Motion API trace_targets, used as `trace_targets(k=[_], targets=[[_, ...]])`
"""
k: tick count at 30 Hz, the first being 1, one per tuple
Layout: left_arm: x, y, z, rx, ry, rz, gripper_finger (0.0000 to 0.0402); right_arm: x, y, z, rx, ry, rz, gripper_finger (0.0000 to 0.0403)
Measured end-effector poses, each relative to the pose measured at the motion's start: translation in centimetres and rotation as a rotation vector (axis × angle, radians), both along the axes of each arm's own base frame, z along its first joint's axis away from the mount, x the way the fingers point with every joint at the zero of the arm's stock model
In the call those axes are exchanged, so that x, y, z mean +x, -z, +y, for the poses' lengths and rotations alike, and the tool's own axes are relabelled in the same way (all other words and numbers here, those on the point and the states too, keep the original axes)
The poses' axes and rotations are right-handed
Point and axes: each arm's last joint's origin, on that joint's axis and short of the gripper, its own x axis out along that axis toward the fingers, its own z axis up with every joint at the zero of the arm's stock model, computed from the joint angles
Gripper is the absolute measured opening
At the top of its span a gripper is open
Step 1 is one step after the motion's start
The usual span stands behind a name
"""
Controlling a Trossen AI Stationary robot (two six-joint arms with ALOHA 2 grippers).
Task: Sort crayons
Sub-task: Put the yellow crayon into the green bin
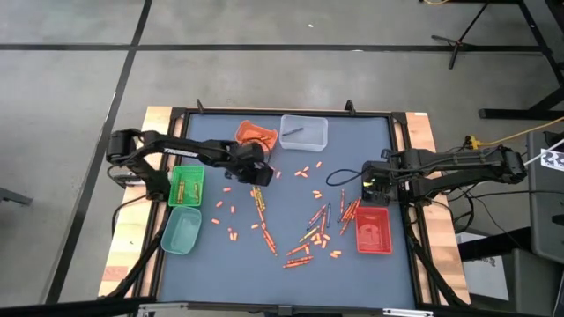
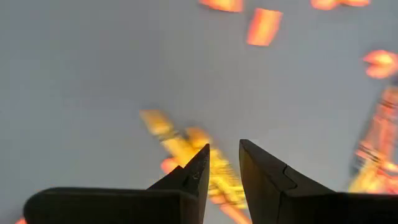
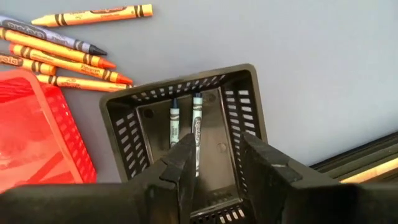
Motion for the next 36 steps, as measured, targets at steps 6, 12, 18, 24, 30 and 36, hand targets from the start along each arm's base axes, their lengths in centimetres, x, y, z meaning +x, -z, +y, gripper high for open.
trace_targets(k=[6, 12, 18, 24, 30, 36], targets=[[-0.6, 0.7, -0.1, 0.056, -0.104, 0.115, 0.0073, 0.2, 0.0, 0.0, 0.000, 0.000, -0.019, 0.0122], [-0.3, 1.3, -0.8, 0.062, -0.147, 0.138, 0.0073, 0.5, -0.1, 0.0, 0.000, 0.000, -0.053, 0.0122], [-0.1, 1.8, -1.6, 0.064, -0.185, 0.148, 0.0073, 0.5, -0.1, 0.0, 0.000, -0.001, -0.058, 0.0122], [0.2, 2.3, -2.1, 0.064, -0.234, 0.155, 0.0073, 1.0, -0.2, 0.0, 0.000, -0.002, -0.109, 0.0122], [0.6, 3.1, -2.1, 0.062, -0.238, 0.157, 0.0073, 1.2, -0.2, 0.0, -0.005, -0.030, -0.125, 0.0122], [0.8, 3.6, -1.9, 0.060, -0.246, 0.171, 0.0073, 1.2, -0.2, 0.0, -0.009, -0.052, -0.122, 0.0122]])
